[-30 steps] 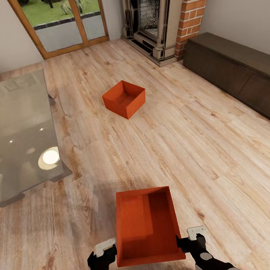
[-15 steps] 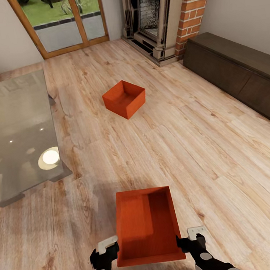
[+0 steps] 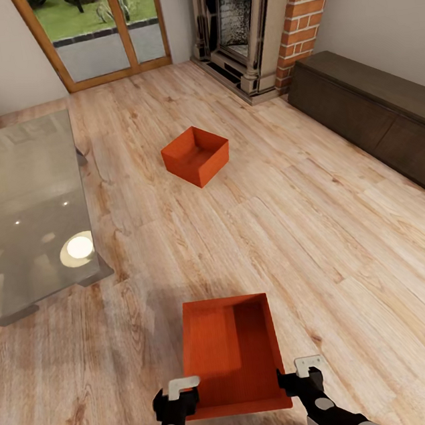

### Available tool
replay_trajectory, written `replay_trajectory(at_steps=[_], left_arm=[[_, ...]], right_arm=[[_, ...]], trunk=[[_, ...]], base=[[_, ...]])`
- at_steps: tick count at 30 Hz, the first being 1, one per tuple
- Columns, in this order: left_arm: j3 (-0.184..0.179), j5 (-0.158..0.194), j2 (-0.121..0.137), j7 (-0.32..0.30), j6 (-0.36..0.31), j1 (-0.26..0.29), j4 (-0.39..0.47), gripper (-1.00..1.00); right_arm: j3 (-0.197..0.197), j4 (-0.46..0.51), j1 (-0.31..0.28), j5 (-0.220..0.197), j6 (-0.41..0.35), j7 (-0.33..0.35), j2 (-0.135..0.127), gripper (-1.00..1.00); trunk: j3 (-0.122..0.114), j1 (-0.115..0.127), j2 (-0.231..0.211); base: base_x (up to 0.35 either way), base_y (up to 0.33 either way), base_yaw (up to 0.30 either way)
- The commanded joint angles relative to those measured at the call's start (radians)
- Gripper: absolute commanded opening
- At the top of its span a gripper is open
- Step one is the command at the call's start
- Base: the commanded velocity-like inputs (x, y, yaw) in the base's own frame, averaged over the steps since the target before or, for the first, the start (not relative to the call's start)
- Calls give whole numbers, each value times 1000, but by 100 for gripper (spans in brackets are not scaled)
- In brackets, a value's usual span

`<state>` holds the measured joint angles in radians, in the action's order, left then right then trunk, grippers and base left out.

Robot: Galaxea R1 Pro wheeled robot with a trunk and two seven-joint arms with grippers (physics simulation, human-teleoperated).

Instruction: Move the two storage containers from the living room to the garage. In the garage, place one container on the floor and stack the other container on top of it (either order is fine).

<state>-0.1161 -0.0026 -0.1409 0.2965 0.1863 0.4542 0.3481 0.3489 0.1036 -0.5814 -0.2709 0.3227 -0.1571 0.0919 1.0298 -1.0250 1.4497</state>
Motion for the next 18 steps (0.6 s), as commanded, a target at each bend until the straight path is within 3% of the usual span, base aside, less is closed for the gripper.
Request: replay_trajectory(at_steps=[1, 15, 18], left_arm=[[-11, -3, 1, 9, 2, 0, -1, 100], [-13, -3, -2, 11, 3, 1, 0, 100], [-12, -1, -2, 11, 5, 1, -1, 100]], right_arm=[[9, -1, 0, -8, 3, -4, 0, 100], [9, -1, 0, -8, 4, -4, 0, 100], [9, -1, 0, -8, 4, -4, 0, 100]], trunk=[[0, 0, 0], [0, 0, 0], [10, -11, 21]], base=[[0, 0, 0], [0, 0, 0], [0, 0, 0]])
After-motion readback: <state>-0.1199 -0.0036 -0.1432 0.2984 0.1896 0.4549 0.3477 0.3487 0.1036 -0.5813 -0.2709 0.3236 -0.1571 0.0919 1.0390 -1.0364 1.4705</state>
